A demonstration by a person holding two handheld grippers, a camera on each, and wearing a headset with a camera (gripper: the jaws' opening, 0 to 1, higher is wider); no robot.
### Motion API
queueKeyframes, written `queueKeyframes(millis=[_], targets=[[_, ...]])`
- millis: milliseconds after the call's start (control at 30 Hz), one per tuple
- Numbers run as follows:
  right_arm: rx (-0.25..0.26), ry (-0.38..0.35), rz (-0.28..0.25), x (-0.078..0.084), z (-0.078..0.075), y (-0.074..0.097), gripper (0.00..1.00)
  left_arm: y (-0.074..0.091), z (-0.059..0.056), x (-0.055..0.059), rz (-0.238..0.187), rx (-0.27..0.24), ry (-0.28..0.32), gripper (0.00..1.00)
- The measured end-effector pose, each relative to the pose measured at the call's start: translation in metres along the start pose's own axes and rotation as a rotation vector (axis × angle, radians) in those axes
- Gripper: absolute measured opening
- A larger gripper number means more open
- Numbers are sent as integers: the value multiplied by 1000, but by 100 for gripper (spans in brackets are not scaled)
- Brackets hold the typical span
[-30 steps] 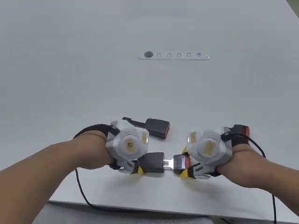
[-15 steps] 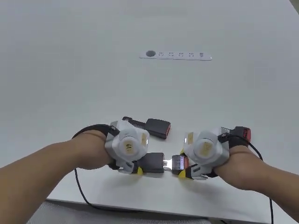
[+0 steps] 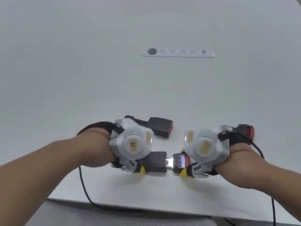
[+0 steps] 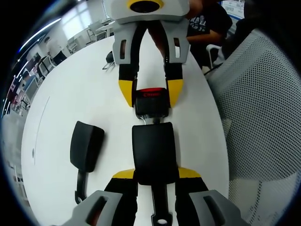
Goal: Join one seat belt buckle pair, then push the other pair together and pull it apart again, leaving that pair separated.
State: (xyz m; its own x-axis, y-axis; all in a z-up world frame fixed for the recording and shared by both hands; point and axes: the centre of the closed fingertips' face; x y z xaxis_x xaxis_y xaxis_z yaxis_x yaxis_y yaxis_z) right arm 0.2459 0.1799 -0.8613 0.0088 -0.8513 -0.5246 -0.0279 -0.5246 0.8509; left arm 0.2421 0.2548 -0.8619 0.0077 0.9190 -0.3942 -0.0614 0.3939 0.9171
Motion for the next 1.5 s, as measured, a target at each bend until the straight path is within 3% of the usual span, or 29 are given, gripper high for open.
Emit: queueKeyframes(millis=[467, 967, 1167, 1433, 1500], targets=[[25, -33, -3, -5, -1, -2, 32, 0, 0, 2, 21, 3, -9, 31], [28, -33, -28, -6, 0, -3, 32, 1, 2, 1, 0, 1, -3, 31], [28, -30, -30, -5, 1, -3, 33, 0, 2, 1, 21, 2, -5, 31], [23, -8, -31, -3, 2, -2, 33, 1, 2, 1, -1, 1, 15, 31], [9, -8, -49, -1, 2, -1, 33, 1, 2, 2, -23, -1, 5, 31]])
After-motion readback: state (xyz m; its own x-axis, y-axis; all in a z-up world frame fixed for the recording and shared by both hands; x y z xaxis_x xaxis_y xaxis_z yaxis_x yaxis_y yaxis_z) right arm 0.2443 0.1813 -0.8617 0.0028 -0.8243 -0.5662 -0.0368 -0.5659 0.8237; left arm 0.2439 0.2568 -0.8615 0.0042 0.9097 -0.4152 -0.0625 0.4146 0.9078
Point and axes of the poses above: the centre of the closed fingertips' face, and the gripper's own axes: y roughly backward along the fingers, z roughly to its left, x roughly out of its underside, and after that the axes turned 1 degree about -x, right-handed
